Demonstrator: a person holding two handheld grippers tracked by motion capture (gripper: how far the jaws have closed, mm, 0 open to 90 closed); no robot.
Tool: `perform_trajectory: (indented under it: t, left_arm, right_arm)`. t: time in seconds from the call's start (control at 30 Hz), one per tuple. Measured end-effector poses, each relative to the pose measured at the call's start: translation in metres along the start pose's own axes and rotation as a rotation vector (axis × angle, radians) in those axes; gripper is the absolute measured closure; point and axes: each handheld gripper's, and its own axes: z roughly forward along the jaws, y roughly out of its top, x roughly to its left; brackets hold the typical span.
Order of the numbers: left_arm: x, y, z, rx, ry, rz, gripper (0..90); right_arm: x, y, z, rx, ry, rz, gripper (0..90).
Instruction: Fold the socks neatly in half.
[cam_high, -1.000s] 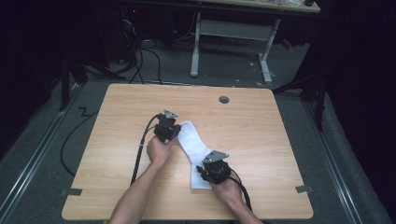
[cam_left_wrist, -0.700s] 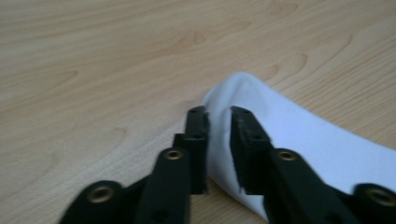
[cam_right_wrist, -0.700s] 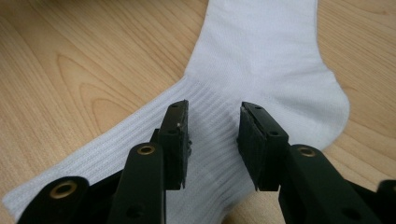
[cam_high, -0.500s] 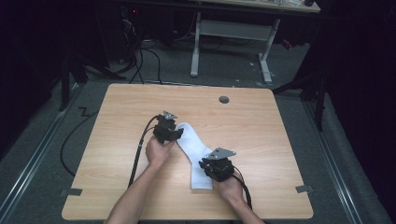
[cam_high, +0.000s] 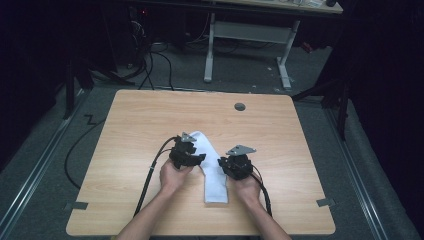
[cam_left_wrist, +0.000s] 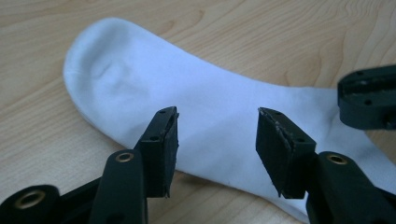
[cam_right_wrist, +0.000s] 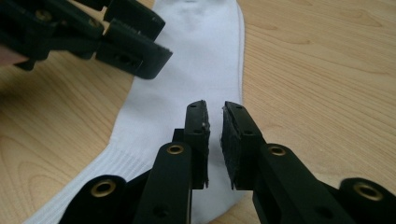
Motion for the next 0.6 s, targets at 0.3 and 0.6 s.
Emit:
perform_trajectory:
  t: [0.3,0.6]
  left_arm:
    - [-0.008,-0.003,0.012,0.029,0.050,0.058,49.4]
    - [-0.006,-0.002,0.016,0.010,0.068,0.057,53.1]
  right_arm:
    - [-0.008,-0.002,0.008,0.037,-0.014,0.013,74.6]
    - [-0.020,-0.014,0.009,0.070,-0.033,0.022,71.8]
